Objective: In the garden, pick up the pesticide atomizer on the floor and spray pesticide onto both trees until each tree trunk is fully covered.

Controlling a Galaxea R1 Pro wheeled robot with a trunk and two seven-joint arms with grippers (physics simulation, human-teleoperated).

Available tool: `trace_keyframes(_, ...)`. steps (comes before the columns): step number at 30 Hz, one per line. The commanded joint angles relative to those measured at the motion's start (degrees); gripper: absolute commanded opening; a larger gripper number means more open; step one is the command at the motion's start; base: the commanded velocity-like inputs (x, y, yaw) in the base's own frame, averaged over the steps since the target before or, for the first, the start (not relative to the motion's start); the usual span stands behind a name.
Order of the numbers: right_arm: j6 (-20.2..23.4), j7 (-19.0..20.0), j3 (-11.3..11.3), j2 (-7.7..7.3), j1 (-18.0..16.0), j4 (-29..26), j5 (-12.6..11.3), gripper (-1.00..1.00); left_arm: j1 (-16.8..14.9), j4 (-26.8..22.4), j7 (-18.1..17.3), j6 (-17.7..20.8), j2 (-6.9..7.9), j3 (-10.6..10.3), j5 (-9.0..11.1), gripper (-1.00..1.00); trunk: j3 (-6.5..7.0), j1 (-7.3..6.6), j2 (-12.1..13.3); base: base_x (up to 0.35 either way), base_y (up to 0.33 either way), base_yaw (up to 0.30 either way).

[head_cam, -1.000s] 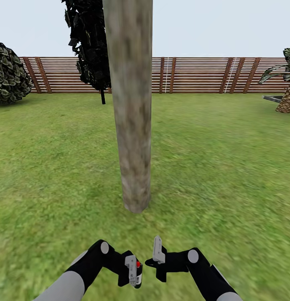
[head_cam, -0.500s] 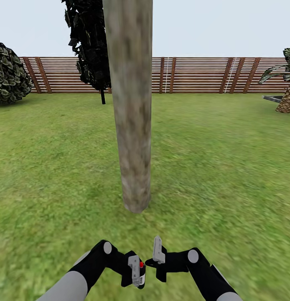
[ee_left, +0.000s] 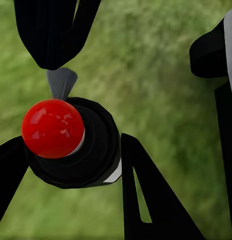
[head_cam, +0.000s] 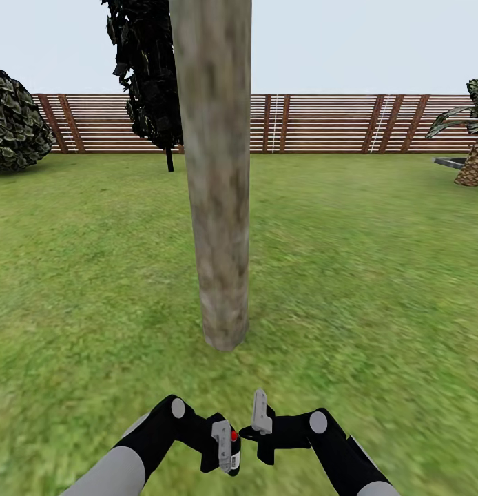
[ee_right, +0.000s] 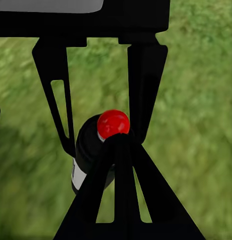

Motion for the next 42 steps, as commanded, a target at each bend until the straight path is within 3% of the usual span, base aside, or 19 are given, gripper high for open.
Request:
trace_keyframes(1,0.0,0.0,0.0,0.00,0.0,0.0,0.0,-1.00,0.0,0.0,0.0,0.0,-0.01,0.0,0.0,-1.00,0.00,0.00,0.0,0.000,0.000,0.000)
trace_keyframes(25,0.0,0.0,0.0,0.00,0.0,0.0,0.0,-1.00,0.0,-0.1,0.0,0.0,-0.76,0.0,0.1,-1.00,0.00,0.00,0.0,0.000,0.000,0.000)
trace_keyframes(32,0.0,0.0,0.0,0.00,0.0,0.1,0.0,-1.00,0.0,-0.1,-0.1,-0.1,-0.72,-0.1,2.7,-1.00,0.00,0.00,0.0,0.000,0.000,0.000)
trace_keyframes(42,-0.1,0.0,0.0,-0.09,0.0,0.1,0.0,-1.00,-0.1,0.3,-0.1,-2.6,-0.72,-0.2,3.1,-1.00,0.00,0.00,0.0,0.000,0.000,0.000)
